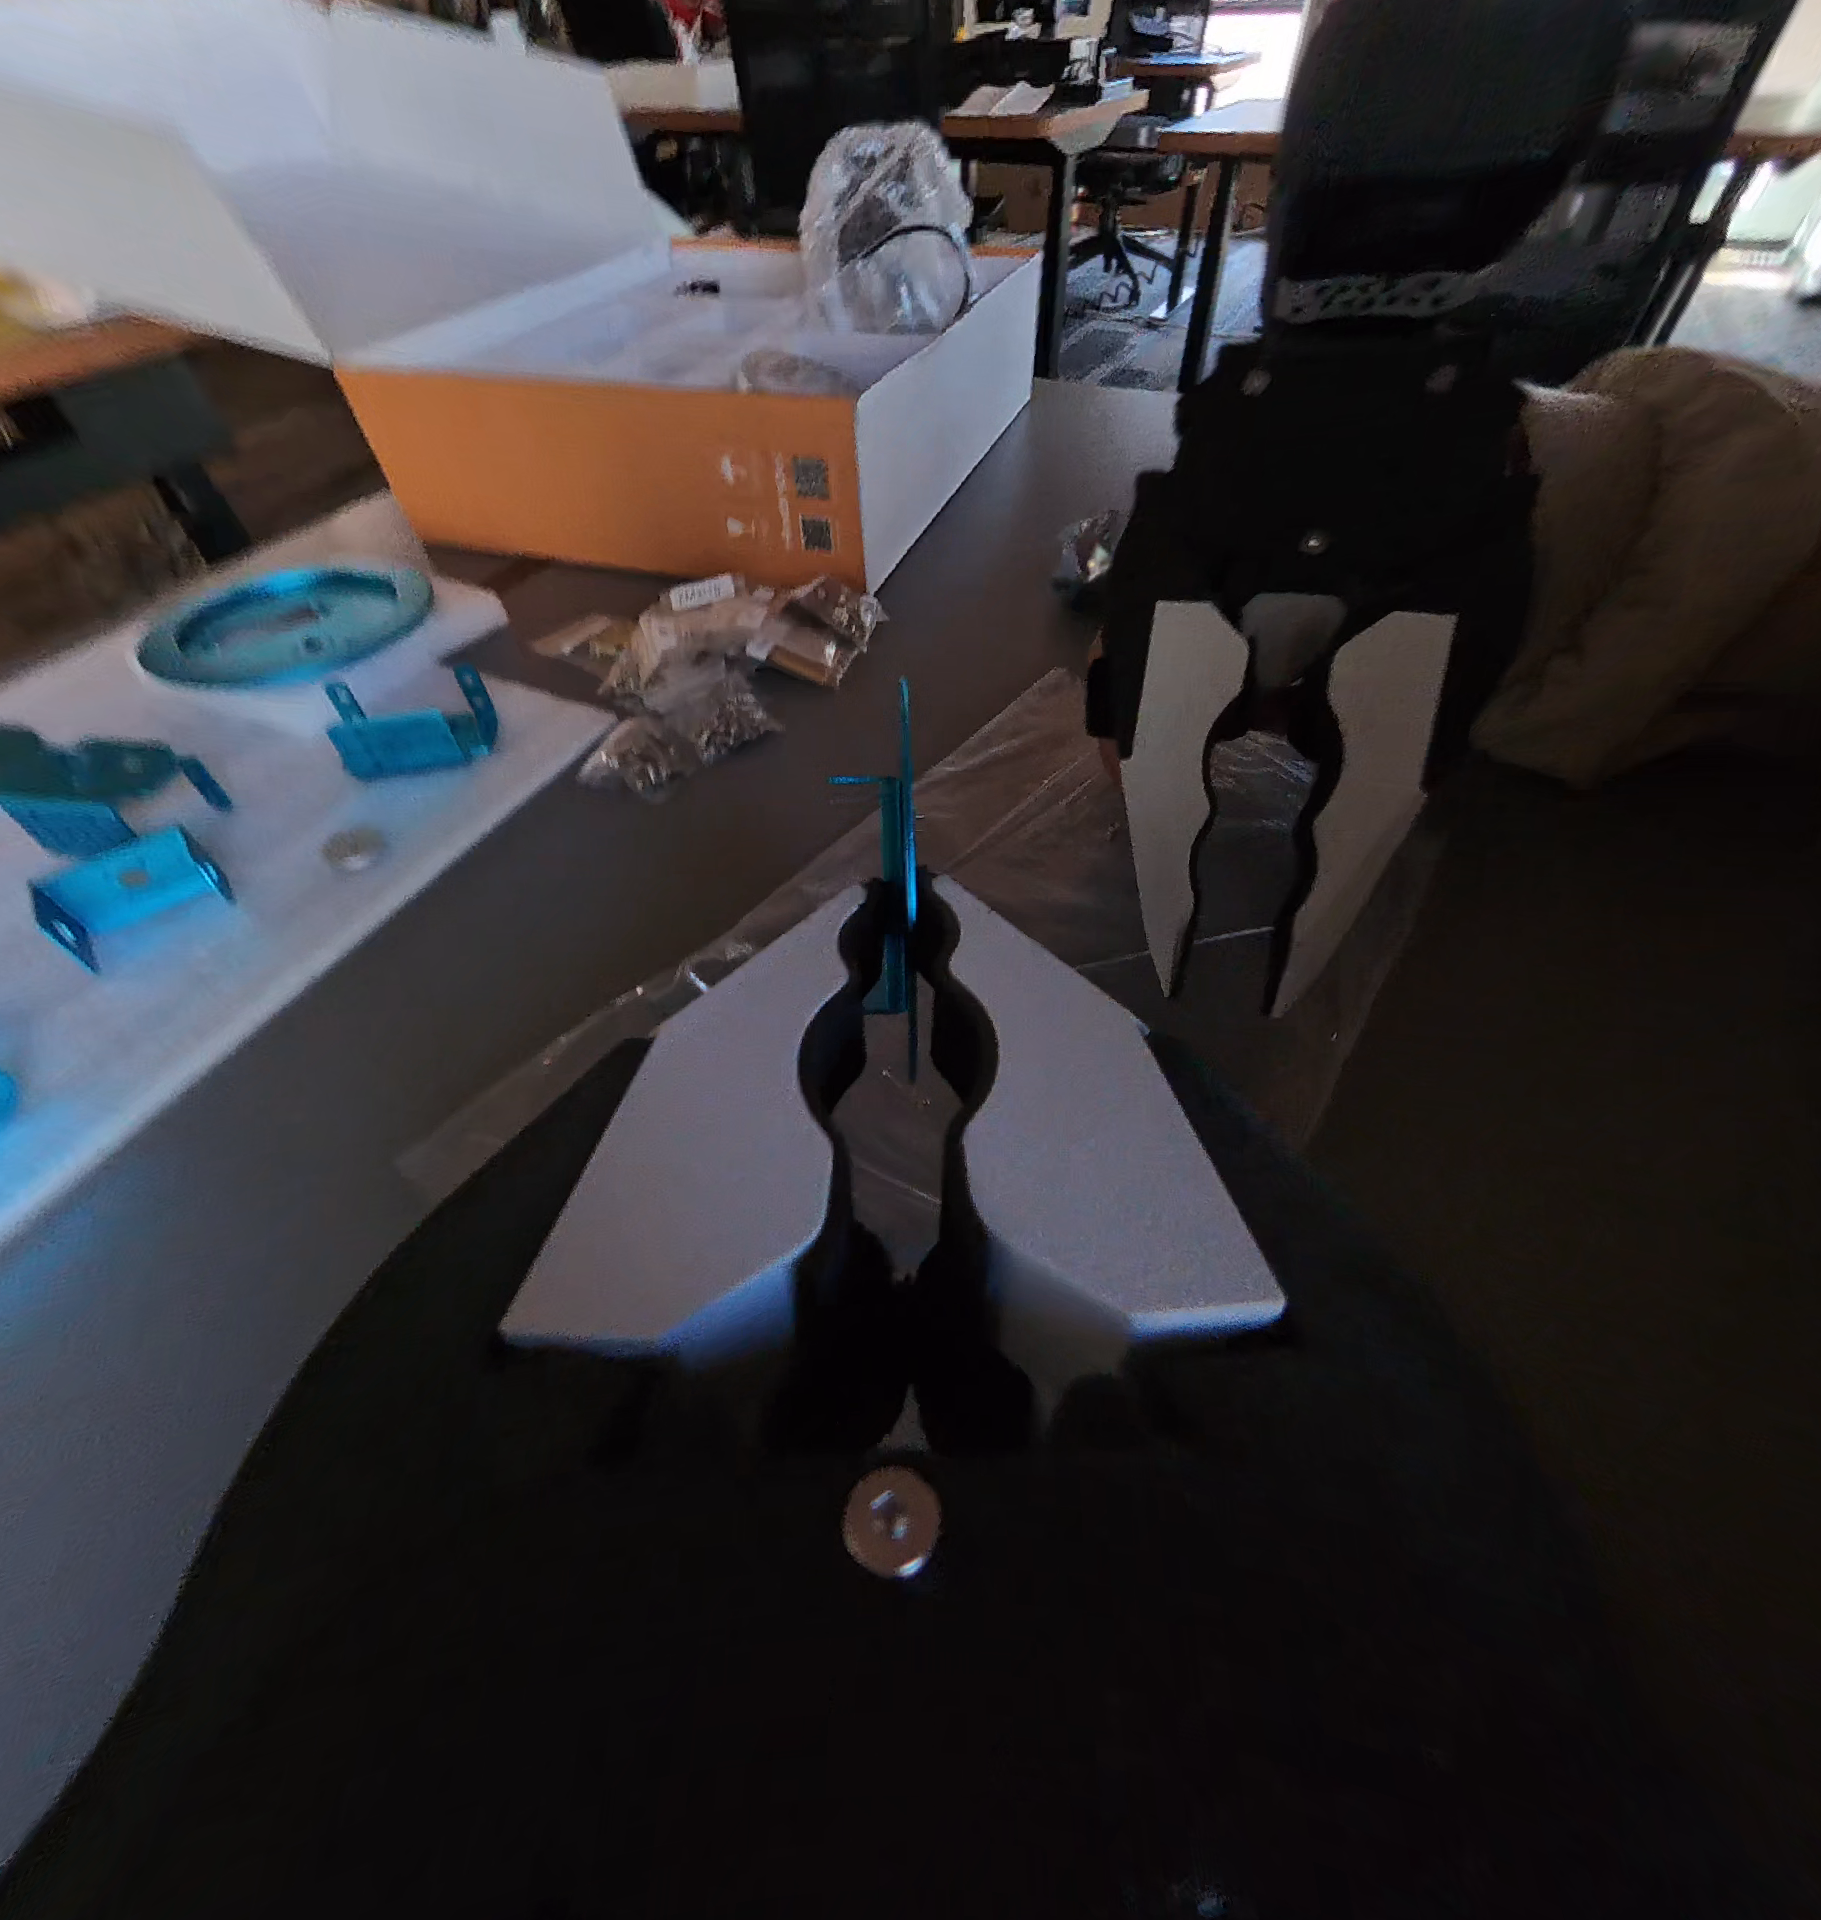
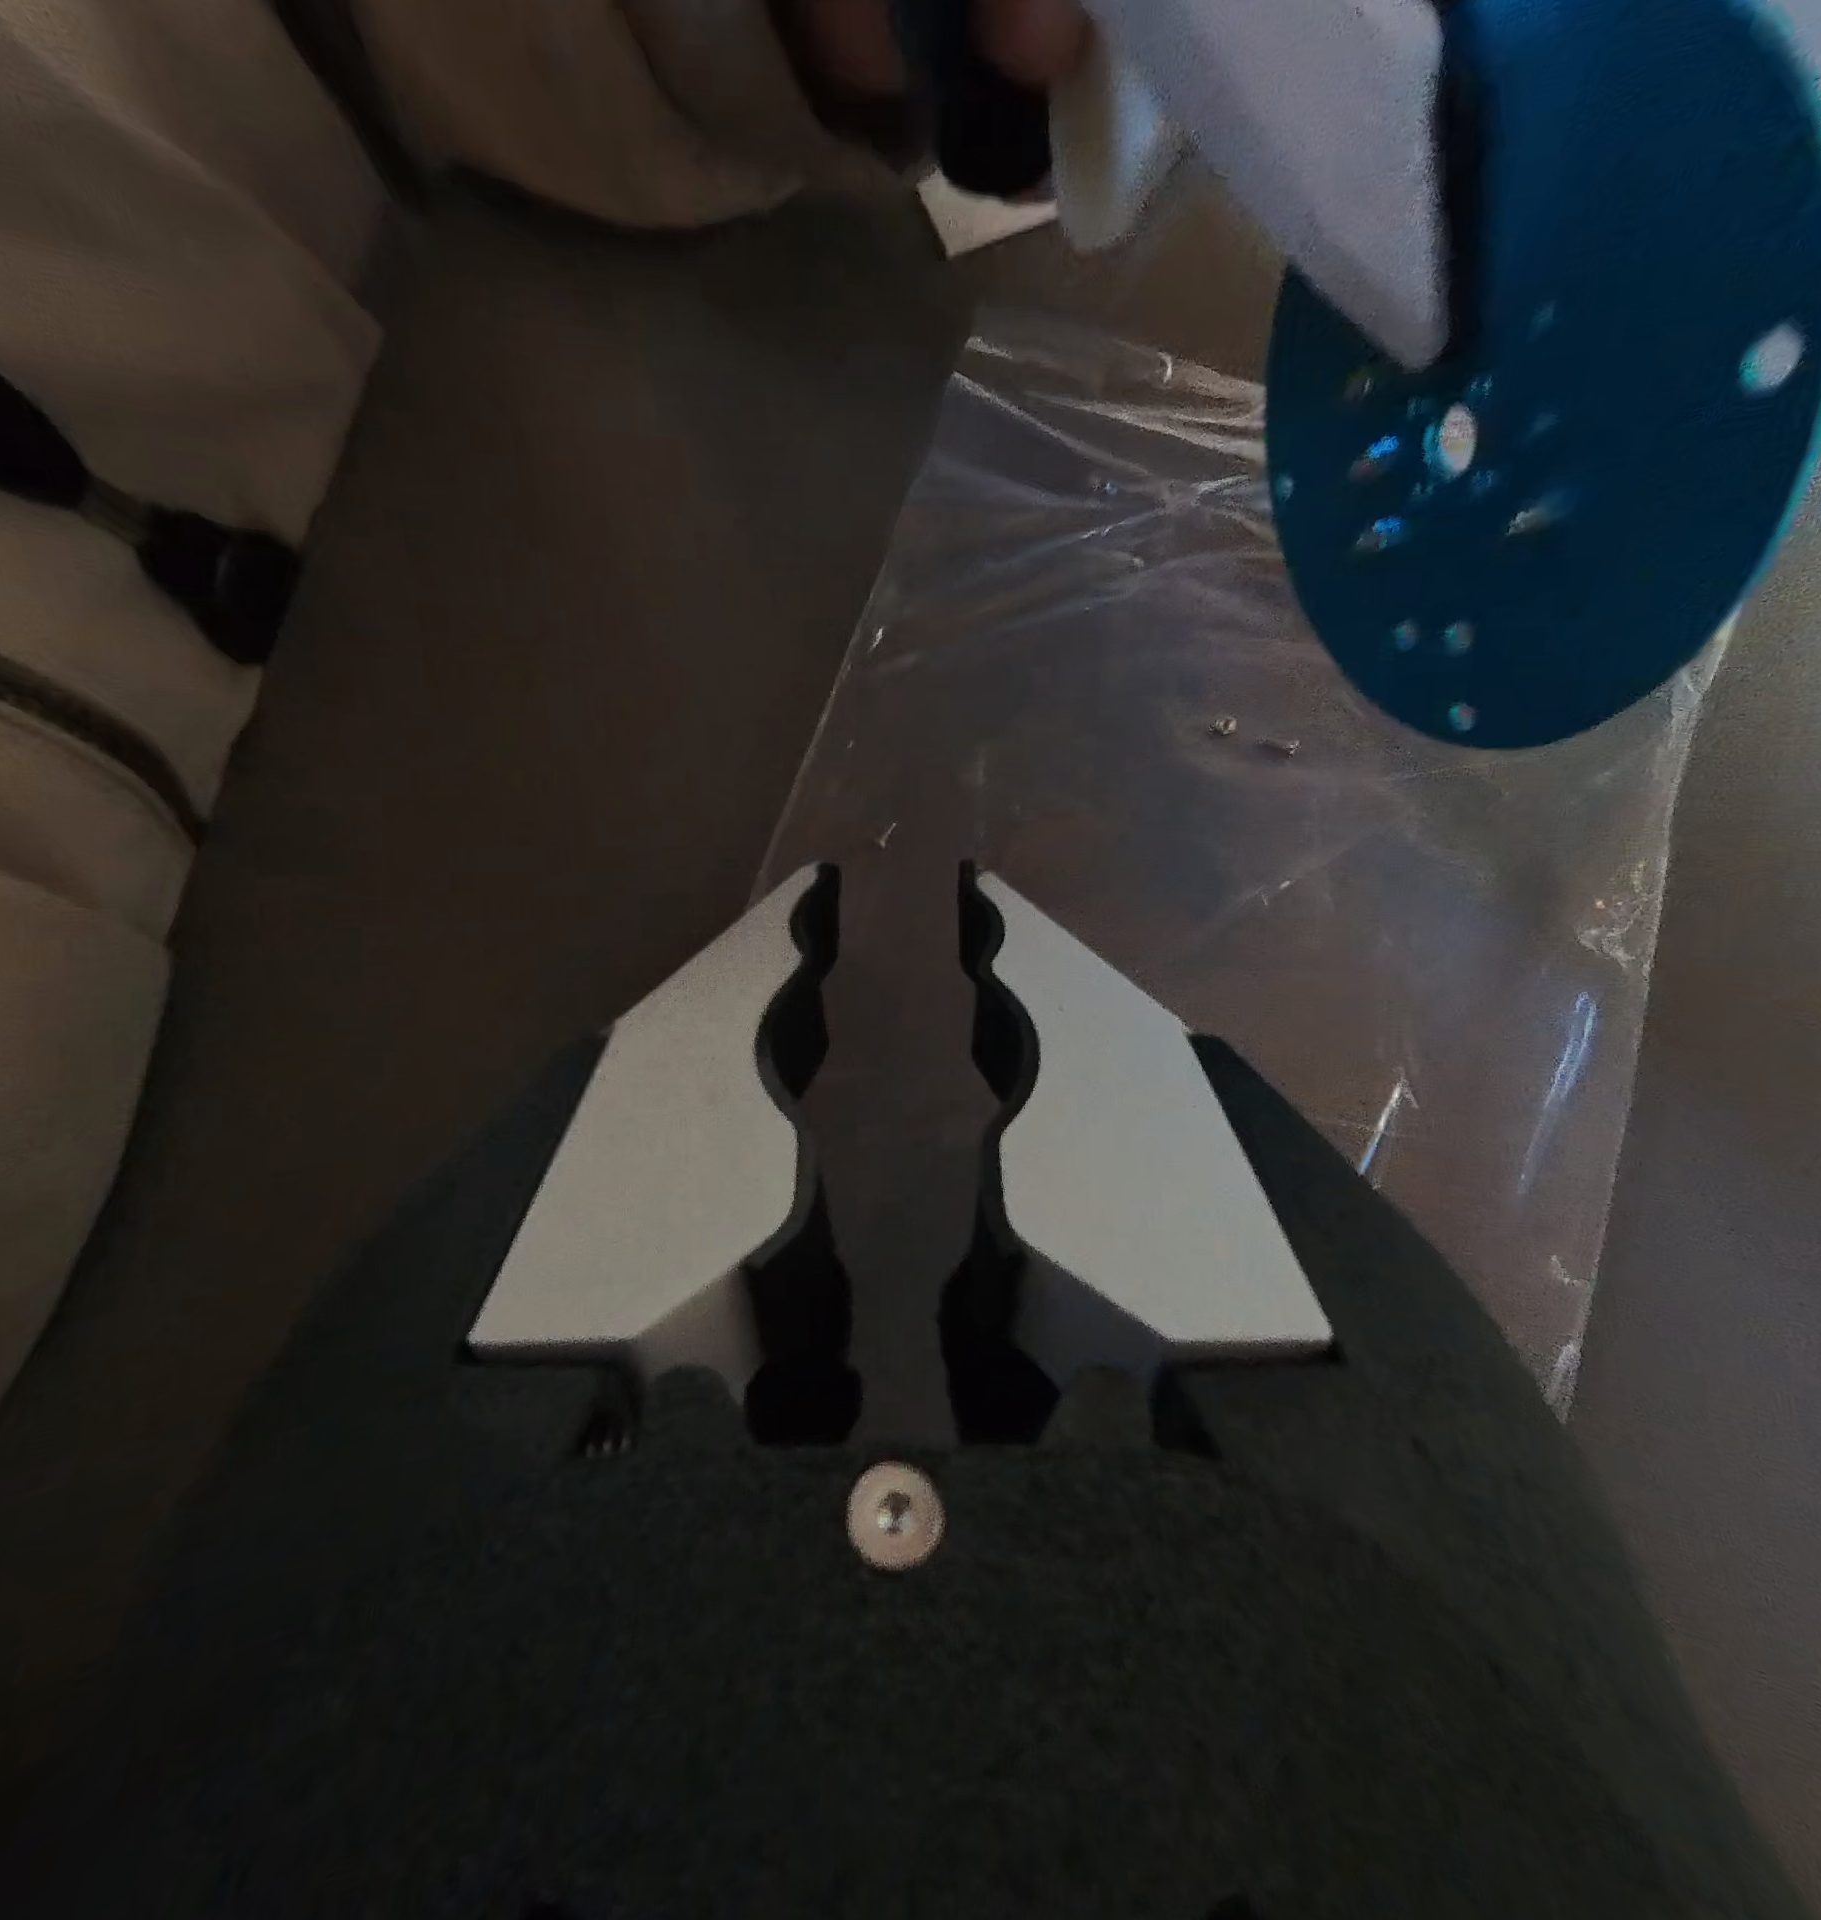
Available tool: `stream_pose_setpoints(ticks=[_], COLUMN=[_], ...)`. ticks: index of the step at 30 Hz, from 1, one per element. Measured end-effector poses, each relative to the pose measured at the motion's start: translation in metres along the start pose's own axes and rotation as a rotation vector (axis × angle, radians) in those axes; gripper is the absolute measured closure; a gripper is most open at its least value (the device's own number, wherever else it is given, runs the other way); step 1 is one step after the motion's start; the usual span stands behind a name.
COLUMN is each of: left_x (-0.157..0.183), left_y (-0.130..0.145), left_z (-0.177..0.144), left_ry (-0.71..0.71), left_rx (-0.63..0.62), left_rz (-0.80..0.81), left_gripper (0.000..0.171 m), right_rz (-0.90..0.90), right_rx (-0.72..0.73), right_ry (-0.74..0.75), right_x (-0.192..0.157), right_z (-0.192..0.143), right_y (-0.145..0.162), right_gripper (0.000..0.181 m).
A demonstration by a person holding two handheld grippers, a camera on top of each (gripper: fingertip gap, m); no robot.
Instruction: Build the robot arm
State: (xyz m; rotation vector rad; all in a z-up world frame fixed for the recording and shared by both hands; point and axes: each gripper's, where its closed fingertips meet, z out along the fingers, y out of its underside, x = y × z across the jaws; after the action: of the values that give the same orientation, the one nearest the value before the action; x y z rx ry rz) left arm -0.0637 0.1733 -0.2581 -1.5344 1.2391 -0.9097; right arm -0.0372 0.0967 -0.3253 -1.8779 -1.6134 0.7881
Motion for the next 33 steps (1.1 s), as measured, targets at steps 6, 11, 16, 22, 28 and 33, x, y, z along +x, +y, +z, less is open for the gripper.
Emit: stream_pose_setpoints(ticks=[6,11,16,22,28,33], left_x=[0.002,-0.003,-0.006,-0.003,-0.006,-0.007], left_y=[-0.003,0.006,0.011,0.019,0.023,0.026], left_z=[-0.016,-0.026,-0.026,-0.022,-0.021,-0.02], left_ry=[-0.079,-0.136,-0.154,-0.181,-0.229,-0.259], left_rx=[-0.012,-0.038,-0.06,-0.113,-0.14,-0.159], left_rz=[0.28,0.371,0.407,0.521,0.609,0.669], left_gripper=[0.168,0.168,0.168,0.168,0.168,0.168], right_rz=[-0.067,-0.157,-0.147,-0.112,-0.081,-0.087], right_rx=[0.013,0.027,0.039,0.0,0.054,0.037], right_ry=[0.062,0.205,0.182,0.141,0.135,0.076], right_x=[-0.001,0.013,0.013,0.014,0.015,0.001], right_z=[0.014,0.015,0.023,0.03,0.014,0.019], right_y=[-0.003,-0.004,-0.007,0.0,-0.004,0.001], right_gripper=[0.169,0.177,0.178,0.179,0.178,0.178])
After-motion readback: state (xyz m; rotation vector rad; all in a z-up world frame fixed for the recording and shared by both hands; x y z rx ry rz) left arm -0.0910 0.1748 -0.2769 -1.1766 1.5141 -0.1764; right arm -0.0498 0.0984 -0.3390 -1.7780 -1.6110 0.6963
